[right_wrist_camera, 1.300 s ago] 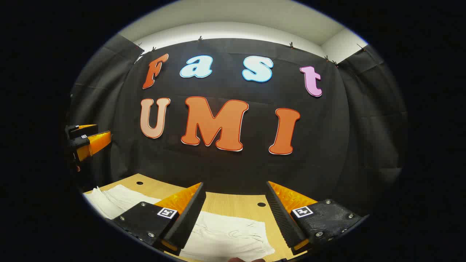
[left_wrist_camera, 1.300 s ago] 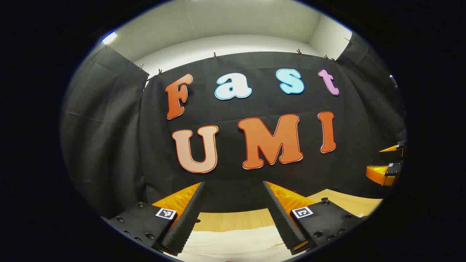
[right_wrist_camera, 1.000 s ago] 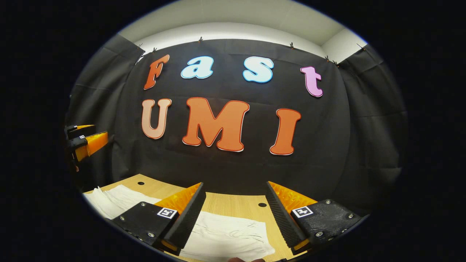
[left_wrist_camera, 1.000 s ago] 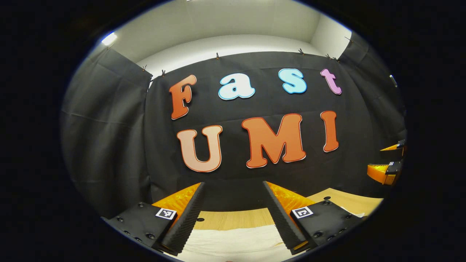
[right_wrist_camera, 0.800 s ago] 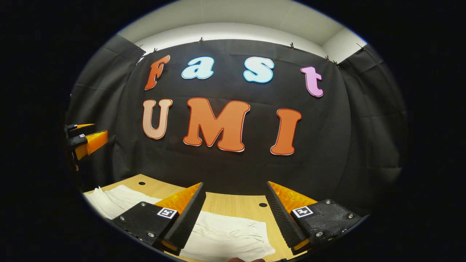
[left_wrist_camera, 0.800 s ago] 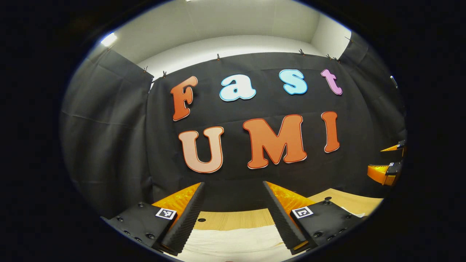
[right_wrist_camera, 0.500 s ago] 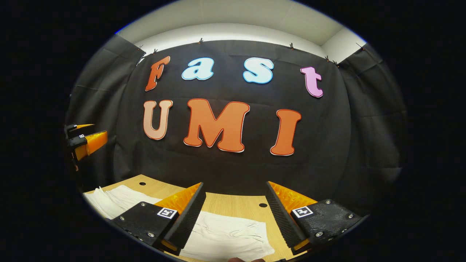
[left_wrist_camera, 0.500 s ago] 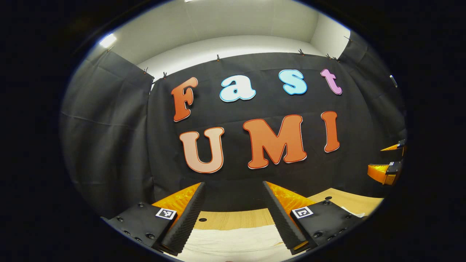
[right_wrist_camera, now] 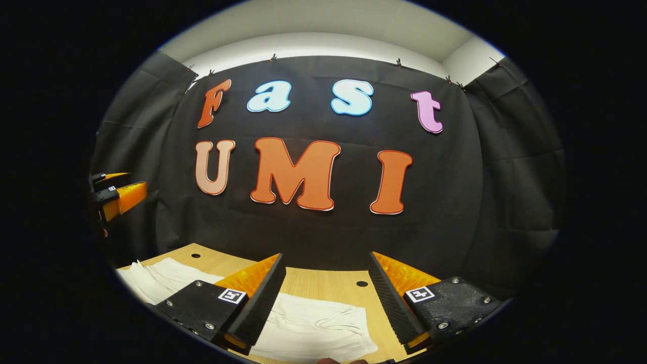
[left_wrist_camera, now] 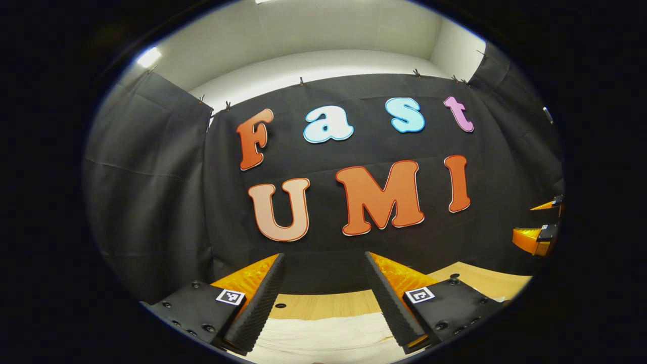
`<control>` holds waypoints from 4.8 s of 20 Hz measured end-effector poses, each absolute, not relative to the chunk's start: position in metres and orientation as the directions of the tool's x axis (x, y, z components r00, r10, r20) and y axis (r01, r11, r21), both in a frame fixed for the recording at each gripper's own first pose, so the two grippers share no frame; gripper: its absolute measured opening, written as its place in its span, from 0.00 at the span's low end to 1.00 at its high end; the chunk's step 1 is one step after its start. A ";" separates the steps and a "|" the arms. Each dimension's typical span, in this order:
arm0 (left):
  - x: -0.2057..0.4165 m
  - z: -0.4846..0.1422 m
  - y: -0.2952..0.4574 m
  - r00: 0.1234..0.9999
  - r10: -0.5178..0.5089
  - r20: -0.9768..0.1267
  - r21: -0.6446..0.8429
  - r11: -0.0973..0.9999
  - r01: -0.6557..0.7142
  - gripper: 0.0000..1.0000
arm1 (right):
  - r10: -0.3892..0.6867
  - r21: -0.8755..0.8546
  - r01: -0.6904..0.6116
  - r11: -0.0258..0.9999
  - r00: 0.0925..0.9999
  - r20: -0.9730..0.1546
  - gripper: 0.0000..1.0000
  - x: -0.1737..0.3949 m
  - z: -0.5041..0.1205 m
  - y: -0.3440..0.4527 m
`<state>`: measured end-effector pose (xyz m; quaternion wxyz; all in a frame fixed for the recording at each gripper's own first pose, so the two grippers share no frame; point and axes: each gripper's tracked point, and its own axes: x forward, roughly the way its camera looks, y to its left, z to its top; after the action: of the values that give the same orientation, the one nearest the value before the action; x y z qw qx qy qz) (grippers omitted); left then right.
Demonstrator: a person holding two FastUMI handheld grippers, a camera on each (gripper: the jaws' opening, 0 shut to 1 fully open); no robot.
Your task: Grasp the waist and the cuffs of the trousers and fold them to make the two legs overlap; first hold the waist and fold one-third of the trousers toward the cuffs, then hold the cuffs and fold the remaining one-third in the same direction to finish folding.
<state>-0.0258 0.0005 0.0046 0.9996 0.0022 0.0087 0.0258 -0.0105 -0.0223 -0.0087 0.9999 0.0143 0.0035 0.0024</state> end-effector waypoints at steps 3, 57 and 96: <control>-0.034 -0.007 0.015 0.994 0.089 -0.060 0.003 0.996 -0.089 0.99 | 0.004 0.045 -0.002 0.999 0.999 -0.043 0.99 -0.009 -0.022 -0.030; -0.179 -0.481 0.237 0.315 -0.100 -0.944 -0.330 0.283 -0.901 0.96 | 0.162 0.370 0.510 0.776 0.406 -0.900 0.91 -0.005 -0.341 -0.051; -0.049 -0.386 0.248 0.546 -0.080 -0.834 -0.506 0.504 -0.700 0.05 | 0.112 0.452 0.807 0.380 0.446 -0.888 0.08 -0.010 -0.379 -0.108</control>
<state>-0.0490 0.2479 -0.3858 0.7533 -0.4533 0.4299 0.2057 -0.0100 -0.1079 -0.3785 0.6902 0.4964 0.4624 -0.2518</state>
